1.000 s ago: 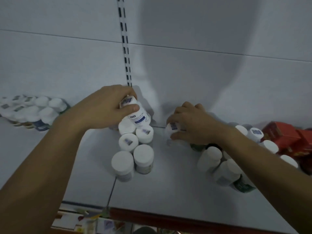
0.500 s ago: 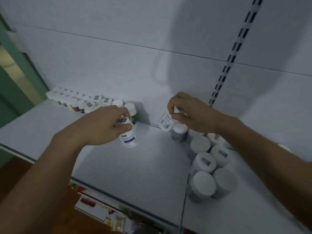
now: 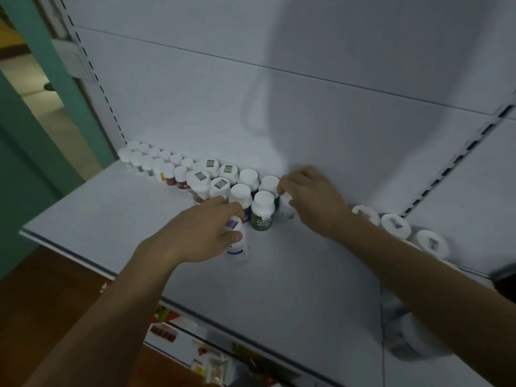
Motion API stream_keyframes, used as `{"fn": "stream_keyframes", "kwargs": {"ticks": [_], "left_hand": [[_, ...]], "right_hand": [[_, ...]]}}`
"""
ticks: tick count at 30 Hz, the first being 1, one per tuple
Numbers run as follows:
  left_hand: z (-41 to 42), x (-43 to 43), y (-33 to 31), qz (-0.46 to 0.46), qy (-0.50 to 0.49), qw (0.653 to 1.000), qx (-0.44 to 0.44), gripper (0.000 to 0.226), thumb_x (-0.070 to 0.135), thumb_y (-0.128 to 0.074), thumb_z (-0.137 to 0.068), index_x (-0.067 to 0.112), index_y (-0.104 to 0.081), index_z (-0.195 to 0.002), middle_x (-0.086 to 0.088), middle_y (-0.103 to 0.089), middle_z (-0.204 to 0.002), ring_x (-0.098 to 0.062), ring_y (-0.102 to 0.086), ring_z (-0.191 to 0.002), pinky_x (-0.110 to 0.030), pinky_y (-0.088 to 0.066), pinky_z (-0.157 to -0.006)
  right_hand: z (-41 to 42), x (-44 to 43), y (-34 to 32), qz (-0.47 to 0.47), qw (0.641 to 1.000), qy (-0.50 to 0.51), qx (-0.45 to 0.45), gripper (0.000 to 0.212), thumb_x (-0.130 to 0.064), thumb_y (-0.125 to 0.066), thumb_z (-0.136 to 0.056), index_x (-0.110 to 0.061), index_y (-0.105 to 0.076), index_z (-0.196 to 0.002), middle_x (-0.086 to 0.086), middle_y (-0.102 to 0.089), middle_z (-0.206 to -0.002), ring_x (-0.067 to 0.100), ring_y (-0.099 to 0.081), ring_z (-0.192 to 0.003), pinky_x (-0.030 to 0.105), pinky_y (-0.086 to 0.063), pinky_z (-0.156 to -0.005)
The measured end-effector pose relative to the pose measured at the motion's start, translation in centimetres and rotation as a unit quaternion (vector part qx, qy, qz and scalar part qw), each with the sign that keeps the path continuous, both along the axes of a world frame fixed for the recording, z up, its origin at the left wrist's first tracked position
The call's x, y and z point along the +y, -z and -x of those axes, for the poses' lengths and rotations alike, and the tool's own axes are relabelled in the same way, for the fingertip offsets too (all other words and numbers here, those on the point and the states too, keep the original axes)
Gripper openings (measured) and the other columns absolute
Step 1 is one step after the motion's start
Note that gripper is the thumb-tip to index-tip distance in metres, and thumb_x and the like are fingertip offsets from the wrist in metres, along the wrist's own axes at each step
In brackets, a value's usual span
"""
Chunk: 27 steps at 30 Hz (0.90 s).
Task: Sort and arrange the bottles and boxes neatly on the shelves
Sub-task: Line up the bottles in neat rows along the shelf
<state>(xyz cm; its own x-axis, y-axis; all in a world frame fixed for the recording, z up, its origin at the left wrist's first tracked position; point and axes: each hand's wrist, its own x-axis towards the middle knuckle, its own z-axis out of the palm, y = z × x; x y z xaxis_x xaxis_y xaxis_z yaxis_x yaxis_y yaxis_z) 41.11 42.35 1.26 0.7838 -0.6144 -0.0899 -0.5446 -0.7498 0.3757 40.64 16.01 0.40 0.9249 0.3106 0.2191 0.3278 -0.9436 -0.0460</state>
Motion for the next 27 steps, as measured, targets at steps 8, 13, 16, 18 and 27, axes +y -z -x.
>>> {"fn": "stream_keyframes", "kwargs": {"ticks": [8, 13, 16, 18, 27], "left_hand": [[-0.1, -2.6, 1.1, 0.085, 0.081, 0.993, -0.032, 0.033, 0.031, -0.068, -0.091, 0.034, -0.054, -0.120, 0.009, -0.050, -0.109, -0.015, -0.054, -0.097, -0.039, -0.050, -0.081], [0.5, -5.7, 3.0, 0.207, 0.101, 0.971, -0.060, 0.042, 0.018, -0.075, -0.085, 0.031, -0.055, -0.120, 0.007, -0.052, -0.116, -0.013, -0.056, -0.101, -0.036, -0.052, -0.084], [0.9, -5.6, 5.3, 0.301, 0.054, 0.952, -0.033, 0.036, 0.016, -0.082, -0.080, 0.024, -0.058, -0.107, 0.008, -0.057, -0.106, -0.009, -0.060, -0.095, -0.032, -0.055, -0.081], [1.1, -4.9, 7.0, 0.342, 0.010, 0.940, -0.008, 0.031, 0.021, -0.085, -0.079, 0.021, -0.059, -0.096, 0.009, -0.061, -0.097, -0.010, -0.063, -0.091, -0.029, -0.056, -0.074], [0.7, -4.0, 10.4, 0.219, 0.017, 0.967, -0.128, 0.010, 0.012, -0.072, -0.082, 0.015, -0.066, -0.089, 0.000, -0.058, -0.096, -0.021, -0.053, -0.089, -0.043, -0.050, -0.073]], "right_hand": [[2.9, 0.5, -0.5, -0.041, 0.998, 0.054, -0.016, 0.043, -0.025, -0.080, -0.081, -0.016, -0.060, -0.118, 0.006, -0.060, -0.110, 0.029, -0.057, -0.098, 0.043, -0.051, -0.078], [4.7, -0.3, -0.3, -0.003, 0.958, 0.118, 0.263, 0.059, -0.057, -0.080, -0.075, -0.029, -0.055, -0.120, -0.012, -0.062, -0.095, 0.013, -0.056, -0.089, 0.033, -0.048, -0.082], [4.5, 0.8, 1.2, -0.004, 0.943, 0.144, 0.300, 0.063, -0.071, -0.073, -0.068, -0.031, -0.060, -0.115, -0.008, -0.065, -0.102, 0.018, -0.062, -0.101, 0.037, -0.053, -0.090], [4.2, 1.4, 2.1, -0.036, 0.949, 0.153, 0.274, 0.060, -0.074, -0.067, -0.064, -0.034, -0.061, -0.109, -0.007, -0.069, -0.110, 0.020, -0.064, -0.104, 0.039, -0.055, -0.089], [2.4, -0.5, 3.4, -0.117, 0.951, 0.183, 0.219, 0.035, -0.048, -0.074, -0.075, -0.021, -0.053, -0.071, -0.007, -0.059, -0.068, 0.019, -0.061, -0.074, 0.028, -0.043, -0.062]]}}
